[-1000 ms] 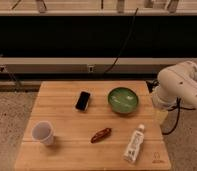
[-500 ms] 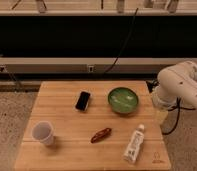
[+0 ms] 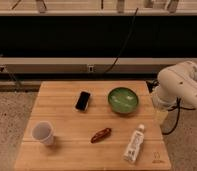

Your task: Push the ceramic bowl across the table

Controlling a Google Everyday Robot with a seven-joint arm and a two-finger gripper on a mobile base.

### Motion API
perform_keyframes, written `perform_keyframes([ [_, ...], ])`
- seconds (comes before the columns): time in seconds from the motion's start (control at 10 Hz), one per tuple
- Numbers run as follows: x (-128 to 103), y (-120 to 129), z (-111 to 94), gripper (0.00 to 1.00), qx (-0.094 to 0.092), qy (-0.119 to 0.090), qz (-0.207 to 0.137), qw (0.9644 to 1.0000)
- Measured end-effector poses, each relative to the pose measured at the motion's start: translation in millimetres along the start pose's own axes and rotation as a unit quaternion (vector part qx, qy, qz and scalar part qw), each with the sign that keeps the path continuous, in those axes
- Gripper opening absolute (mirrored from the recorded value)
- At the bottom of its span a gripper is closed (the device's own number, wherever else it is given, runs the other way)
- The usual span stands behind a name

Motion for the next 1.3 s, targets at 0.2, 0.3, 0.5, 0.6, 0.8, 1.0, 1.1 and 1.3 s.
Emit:
perform_keyframes([
  [0.2, 0, 0, 0, 0.80, 0.000, 0.000, 0.000, 1.0000],
  [0.3, -3, -2, 5, 0.80, -0.001, -0.001, -0.003, 1.0000],
  [0.5, -22, -10, 22, 0.80, -0.002, -0.007, -0.015, 0.9999],
  [0.6, -23, -10, 26, 0.80, -0.003, -0.006, -0.017, 0.9998],
  [0.8, -23, -13, 27, 0.80, -0.003, -0.007, -0.021, 0.9997],
  [1.0, -34, -16, 40, 0.80, -0.006, -0.011, -0.027, 0.9996],
  [1.1, -38, -17, 51, 0.80, -0.007, -0.012, -0.030, 0.9995],
  [1.3, -42, -20, 56, 0.80, -0.006, -0.014, -0.032, 0.9994],
])
